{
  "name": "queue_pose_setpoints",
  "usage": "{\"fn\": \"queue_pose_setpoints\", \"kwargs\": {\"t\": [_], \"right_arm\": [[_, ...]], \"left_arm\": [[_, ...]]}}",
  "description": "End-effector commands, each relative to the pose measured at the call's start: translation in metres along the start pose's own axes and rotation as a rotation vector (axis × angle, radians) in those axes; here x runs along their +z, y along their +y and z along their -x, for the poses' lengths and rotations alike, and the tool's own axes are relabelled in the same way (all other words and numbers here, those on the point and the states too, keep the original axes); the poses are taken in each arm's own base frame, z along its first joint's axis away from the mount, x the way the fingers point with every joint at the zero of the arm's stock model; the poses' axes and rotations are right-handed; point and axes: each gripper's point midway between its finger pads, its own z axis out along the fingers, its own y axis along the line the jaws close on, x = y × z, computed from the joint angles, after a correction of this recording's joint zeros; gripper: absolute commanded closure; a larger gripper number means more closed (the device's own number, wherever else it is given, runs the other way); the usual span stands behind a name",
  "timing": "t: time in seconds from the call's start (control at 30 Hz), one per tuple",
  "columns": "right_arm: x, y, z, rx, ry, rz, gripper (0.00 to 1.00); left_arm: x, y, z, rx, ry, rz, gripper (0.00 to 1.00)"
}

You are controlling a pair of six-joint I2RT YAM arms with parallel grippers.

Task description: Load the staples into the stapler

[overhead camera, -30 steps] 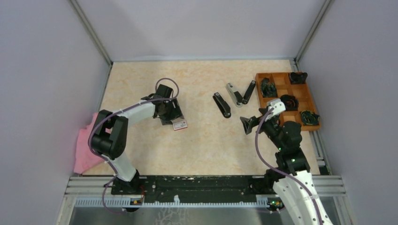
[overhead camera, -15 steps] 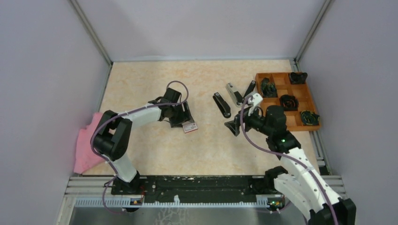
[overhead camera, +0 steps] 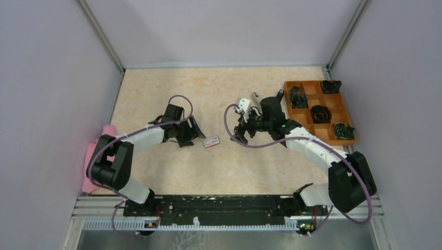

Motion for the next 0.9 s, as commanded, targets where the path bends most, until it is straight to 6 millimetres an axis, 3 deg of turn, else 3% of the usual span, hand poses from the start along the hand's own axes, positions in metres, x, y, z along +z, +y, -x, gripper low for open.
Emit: {"fn": "queue_pose_setpoints", "kwargs": {"t": [0.0, 0.1, 0.27, 0.5, 0.87], "right_arm": [[0.024, -0.003, 0.034, -0.224, -0.062, 0.098, 0.01], [0.045, -0.005, 0.030, -0.283, -0.048, 0.135, 0.01], [0.078, 0.009, 0.022, -0.380, -0.019, 0.273, 0.03], [0.125, 0.018, -0.006, -0.437, 0.087, 0.390, 0.05], [0.157, 0.022, -0.036, -0.414, 0.221, 0.449, 0.18]], "left_arm": [[-0.008, -0.003, -0.002, -0.019, -0.010, -0.098, 0.22], [-0.012, 0.003, -0.006, -0.025, -0.021, -0.150, 0.22], [-0.020, 0.019, -0.001, -0.051, -0.058, -0.186, 0.21], [-0.020, 0.025, -0.005, -0.057, -0.057, -0.208, 0.20], [-0.014, 0.028, -0.010, -0.077, -0.029, -0.237, 0.20]]}}
